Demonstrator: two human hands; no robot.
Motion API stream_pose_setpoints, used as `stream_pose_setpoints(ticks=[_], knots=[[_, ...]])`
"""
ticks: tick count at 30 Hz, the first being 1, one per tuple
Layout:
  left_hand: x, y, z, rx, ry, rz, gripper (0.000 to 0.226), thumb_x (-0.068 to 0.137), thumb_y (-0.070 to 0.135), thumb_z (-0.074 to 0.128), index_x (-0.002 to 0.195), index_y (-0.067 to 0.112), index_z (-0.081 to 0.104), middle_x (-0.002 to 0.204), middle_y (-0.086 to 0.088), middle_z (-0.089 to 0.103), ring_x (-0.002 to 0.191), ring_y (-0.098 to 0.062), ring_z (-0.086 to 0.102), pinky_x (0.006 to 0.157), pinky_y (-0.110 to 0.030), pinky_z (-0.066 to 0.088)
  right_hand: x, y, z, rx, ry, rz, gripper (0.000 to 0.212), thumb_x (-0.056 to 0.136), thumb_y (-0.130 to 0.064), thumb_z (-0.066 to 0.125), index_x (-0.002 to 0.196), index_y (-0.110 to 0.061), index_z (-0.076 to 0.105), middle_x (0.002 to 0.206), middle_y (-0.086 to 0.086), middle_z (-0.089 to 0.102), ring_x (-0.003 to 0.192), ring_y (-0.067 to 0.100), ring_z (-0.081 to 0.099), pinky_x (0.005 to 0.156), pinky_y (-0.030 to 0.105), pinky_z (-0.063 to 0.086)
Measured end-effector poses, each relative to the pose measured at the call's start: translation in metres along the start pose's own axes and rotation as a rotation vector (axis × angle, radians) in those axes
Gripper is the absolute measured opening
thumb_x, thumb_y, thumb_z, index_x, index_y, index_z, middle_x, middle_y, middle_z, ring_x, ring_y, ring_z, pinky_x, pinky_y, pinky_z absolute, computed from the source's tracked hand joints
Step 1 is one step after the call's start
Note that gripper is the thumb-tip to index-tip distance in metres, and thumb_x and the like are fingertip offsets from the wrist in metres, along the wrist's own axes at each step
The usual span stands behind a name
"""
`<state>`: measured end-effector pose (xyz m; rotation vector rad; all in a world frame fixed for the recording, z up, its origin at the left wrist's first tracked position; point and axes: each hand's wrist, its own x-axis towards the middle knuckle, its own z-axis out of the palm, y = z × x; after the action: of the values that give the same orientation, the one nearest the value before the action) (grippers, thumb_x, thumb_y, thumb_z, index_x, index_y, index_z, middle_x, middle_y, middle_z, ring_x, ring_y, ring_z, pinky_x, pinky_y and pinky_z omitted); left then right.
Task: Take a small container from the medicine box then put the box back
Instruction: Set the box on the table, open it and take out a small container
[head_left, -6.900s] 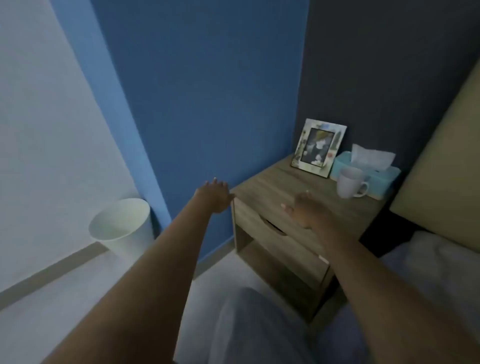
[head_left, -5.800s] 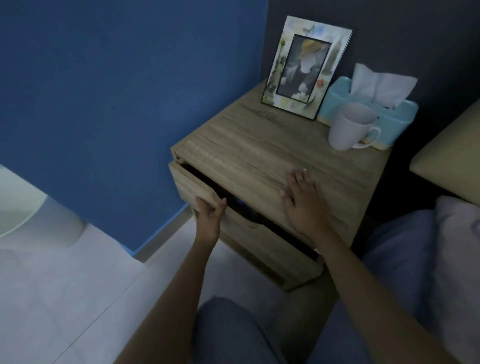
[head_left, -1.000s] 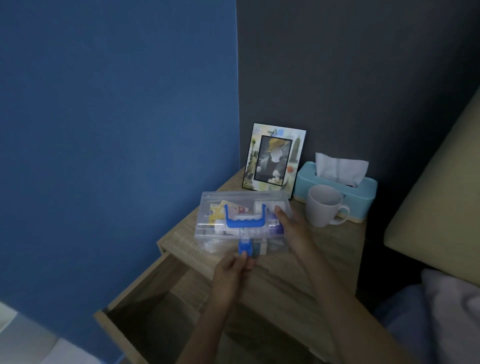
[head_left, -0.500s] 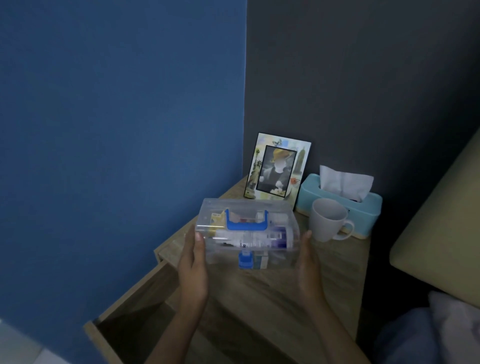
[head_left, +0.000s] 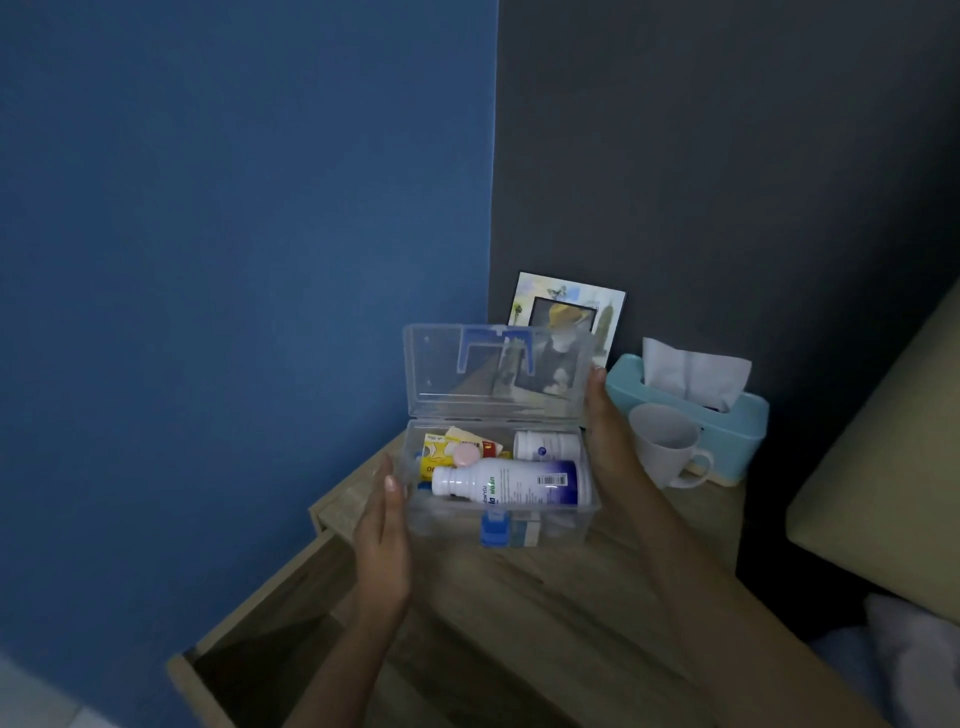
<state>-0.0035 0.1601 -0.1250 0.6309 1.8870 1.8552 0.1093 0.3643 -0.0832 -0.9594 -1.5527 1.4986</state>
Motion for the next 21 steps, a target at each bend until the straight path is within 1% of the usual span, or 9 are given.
stream_pose_setpoints(ticks=[3, 5, 8, 12, 14, 15, 17, 19, 21], knots=[[0.004, -0.003, 0.000, 0.004, -0.009, -0.036, 0.054, 0.097, 0.047, 0.026, 0.146, 0.025, 0.035, 0.154, 0.001, 0.036, 0.141, -0.015, 0.032, 0.104, -0.027, 0.025, 0.007, 0.009, -0.001, -0.030, -0.074, 0.037, 0.075, 0.087, -0.073, 0.026, 0.142, -0.024, 0.044, 0.145, 0.007, 0.050, 0.135, 0.027, 0.045, 0.116, 0.053, 0.028], [0.005, -0.002, 0.001, -0.007, -0.005, -0.032, 0.053, 0.098, 0.046, 0.026, 0.145, 0.024, 0.036, 0.153, 0.001, 0.037, 0.139, -0.013, 0.033, 0.103, -0.026, 0.025, 0.008, 0.015, -0.003, -0.013, -0.086, 0.057, 0.079, 0.082, -0.077, 0.032, 0.139, -0.025, 0.048, 0.140, 0.004, 0.055, 0.131, 0.025, 0.050, 0.113, 0.052, 0.033], [0.005, -0.001, 0.002, 0.006, -0.008, -0.011, 0.054, 0.098, 0.046, 0.025, 0.146, 0.023, 0.035, 0.153, 0.002, 0.037, 0.134, -0.006, 0.032, 0.103, -0.025, 0.025, 0.010, 0.024, -0.005, 0.027, -0.075, 0.069, 0.084, 0.075, -0.079, 0.039, 0.140, -0.026, 0.046, 0.143, 0.003, 0.053, 0.133, 0.024, 0.048, 0.113, 0.051, 0.033], [0.006, -0.002, 0.001, 0.000, -0.016, -0.028, 0.059, 0.095, 0.050, 0.028, 0.146, 0.022, 0.037, 0.152, 0.001, 0.039, 0.139, -0.013, 0.034, 0.105, -0.027, 0.027, 0.011, 0.030, -0.005, 0.094, -0.051, 0.103, 0.080, 0.075, -0.078, 0.046, 0.138, -0.029, 0.048, 0.143, 0.003, 0.053, 0.132, 0.024, 0.048, 0.113, 0.051, 0.035], [0.009, -0.003, 0.001, 0.009, -0.009, -0.029, 0.062, 0.092, 0.053, 0.032, 0.144, 0.021, 0.040, 0.150, 0.000, 0.042, 0.139, -0.016, 0.037, 0.109, -0.030, 0.029, 0.006, 0.031, -0.005, 0.114, -0.018, 0.094, 0.072, 0.081, -0.071, 0.048, 0.138, -0.026, 0.048, 0.139, 0.005, 0.056, 0.130, 0.025, 0.052, 0.110, 0.051, 0.038], [0.011, -0.002, 0.001, 0.040, 0.001, -0.008, 0.060, 0.093, 0.052, 0.035, 0.143, 0.020, 0.043, 0.148, -0.001, 0.046, 0.138, -0.016, 0.039, 0.110, -0.032, 0.031, 0.001, 0.031, -0.005, 0.117, -0.001, 0.086, 0.064, 0.085, -0.065, 0.048, 0.134, -0.023, 0.052, 0.131, 0.006, 0.063, 0.122, 0.026, 0.058, 0.104, 0.050, 0.045], [0.019, 0.002, 0.001, 0.184, 0.038, 0.096, 0.052, 0.094, 0.046, 0.043, 0.137, 0.017, 0.051, 0.139, -0.003, 0.055, 0.132, -0.019, 0.046, 0.107, -0.036, 0.039, -0.011, 0.035, -0.007, 0.099, -0.001, 0.076, 0.045, 0.092, -0.056, 0.046, 0.116, -0.021, 0.061, 0.103, 0.003, 0.075, 0.097, 0.022, 0.072, 0.080, 0.041, 0.059], [0.034, 0.008, 0.005, 0.390, 0.104, 0.234, 0.045, 0.092, 0.042, 0.052, 0.127, 0.014, 0.060, 0.128, -0.005, 0.060, 0.125, -0.021, 0.049, 0.102, -0.038, 0.042, -0.024, 0.044, -0.010, 0.112, 0.002, 0.103, 0.034, 0.096, -0.049, 0.044, 0.103, -0.021, 0.062, 0.085, -0.001, 0.077, 0.077, 0.015, 0.075, 0.059, 0.031, 0.059], [0.051, 0.017, 0.014, 0.583, 0.095, 0.324, 0.037, 0.088, 0.041, 0.059, 0.113, 0.014, 0.067, 0.114, -0.007, 0.063, 0.113, -0.023, 0.053, 0.090, -0.034, 0.045, -0.035, 0.052, -0.014, 0.132, -0.029, 0.118, 0.032, 0.098, -0.046, 0.039, 0.098, -0.023, 0.061, 0.081, -0.003, 0.076, 0.070, 0.012, 0.075, 0.052, 0.026, 0.057]])
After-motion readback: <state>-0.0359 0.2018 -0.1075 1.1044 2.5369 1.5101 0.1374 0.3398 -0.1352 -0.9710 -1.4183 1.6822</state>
